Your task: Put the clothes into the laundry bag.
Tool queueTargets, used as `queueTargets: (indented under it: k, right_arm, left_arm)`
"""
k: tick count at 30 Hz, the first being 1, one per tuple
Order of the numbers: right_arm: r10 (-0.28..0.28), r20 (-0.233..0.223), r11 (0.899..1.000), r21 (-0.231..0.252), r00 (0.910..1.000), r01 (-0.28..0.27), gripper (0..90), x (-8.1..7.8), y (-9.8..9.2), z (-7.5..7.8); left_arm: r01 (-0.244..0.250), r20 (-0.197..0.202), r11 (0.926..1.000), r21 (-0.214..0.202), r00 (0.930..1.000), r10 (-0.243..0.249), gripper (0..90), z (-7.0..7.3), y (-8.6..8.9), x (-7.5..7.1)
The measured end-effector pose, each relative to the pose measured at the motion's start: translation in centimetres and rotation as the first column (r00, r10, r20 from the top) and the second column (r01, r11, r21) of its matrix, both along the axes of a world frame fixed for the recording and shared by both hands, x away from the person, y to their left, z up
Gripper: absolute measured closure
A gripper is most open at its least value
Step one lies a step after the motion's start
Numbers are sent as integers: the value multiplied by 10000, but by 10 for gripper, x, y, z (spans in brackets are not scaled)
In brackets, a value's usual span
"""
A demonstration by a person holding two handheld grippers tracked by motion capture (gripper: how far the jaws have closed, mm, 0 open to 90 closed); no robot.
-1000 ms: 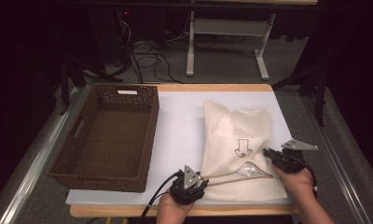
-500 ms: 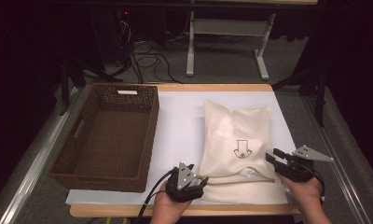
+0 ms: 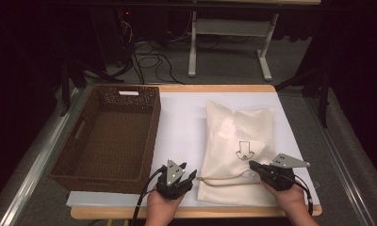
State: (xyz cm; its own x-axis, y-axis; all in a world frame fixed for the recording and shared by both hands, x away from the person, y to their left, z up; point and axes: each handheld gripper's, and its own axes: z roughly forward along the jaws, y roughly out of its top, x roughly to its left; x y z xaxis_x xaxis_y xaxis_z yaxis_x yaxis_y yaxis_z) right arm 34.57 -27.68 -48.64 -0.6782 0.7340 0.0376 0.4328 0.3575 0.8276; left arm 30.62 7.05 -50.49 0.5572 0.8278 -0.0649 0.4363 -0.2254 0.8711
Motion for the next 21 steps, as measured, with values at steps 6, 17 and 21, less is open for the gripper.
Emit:
queueTargets:
  k: [6, 17, 21]
  right_arm:
    - [80, 130, 10000, -3, 9999, -80, 891, -7, -2, 1]
    - [51, 370, 9996, 267, 9993, -61, 890, -11, -9, 7]
    - [114, 405, 9996, 256, 9991, -124, 890, -12, -8, 9]
  left_arm:
    - [129, -795, 9977, 663, 9968, -76, 690, -11, -5, 11]
    - [860, -1283, 9956, 360, 9884, -808, 899, -16, -23, 6]
    - [1043, -733, 9942, -255, 9917, -1059, 898, -6, -22, 0]
